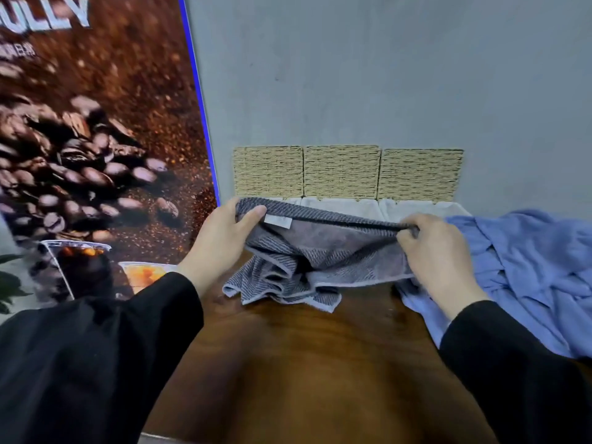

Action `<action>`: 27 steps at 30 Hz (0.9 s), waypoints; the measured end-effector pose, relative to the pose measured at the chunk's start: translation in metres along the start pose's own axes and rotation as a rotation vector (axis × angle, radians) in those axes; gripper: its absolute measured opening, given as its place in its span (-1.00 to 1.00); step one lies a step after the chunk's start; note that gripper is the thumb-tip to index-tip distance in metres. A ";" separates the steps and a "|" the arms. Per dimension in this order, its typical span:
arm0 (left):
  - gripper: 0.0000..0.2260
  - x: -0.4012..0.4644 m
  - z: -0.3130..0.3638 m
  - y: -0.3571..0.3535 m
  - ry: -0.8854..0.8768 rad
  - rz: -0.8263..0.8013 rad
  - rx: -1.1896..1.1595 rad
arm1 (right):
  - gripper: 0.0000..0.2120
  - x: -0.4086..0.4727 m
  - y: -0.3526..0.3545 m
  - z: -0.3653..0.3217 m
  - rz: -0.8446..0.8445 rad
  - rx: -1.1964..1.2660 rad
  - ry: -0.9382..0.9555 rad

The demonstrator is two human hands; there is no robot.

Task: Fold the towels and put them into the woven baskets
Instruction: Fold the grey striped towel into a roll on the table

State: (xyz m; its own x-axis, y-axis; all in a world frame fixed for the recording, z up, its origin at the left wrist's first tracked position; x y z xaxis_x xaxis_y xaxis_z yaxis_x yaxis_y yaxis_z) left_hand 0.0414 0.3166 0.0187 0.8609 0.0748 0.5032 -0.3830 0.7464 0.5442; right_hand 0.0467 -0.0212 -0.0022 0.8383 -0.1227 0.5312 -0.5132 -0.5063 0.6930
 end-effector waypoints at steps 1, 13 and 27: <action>-0.81 0.001 0.006 0.007 -0.009 0.029 -0.008 | -0.81 0.003 0.013 -0.008 0.050 0.023 0.018; -0.87 0.032 -0.013 0.037 0.026 0.009 -0.069 | -0.89 0.029 0.052 -0.019 0.062 0.161 0.003; -0.72 0.134 -0.071 -0.006 0.122 0.042 0.200 | -0.88 0.116 -0.056 0.019 0.059 0.864 -0.420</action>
State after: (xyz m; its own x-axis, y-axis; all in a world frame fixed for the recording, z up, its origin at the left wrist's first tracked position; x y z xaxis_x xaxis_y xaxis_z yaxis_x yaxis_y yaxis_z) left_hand 0.1826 0.3691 0.0356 0.8723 0.1913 0.4500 -0.4674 0.5962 0.6527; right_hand 0.1764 -0.0233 0.0110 0.8991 -0.3787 0.2196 -0.3846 -0.9229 -0.0170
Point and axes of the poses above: each hand's wrist, its own x-axis towards the middle knuckle, its own y-axis out of the back of the hand, z = x × y, the point moved 6 cm from there along x, towards the middle knuckle, and after that the axes turned 2 degrees about -z, right-handed, at the moved point
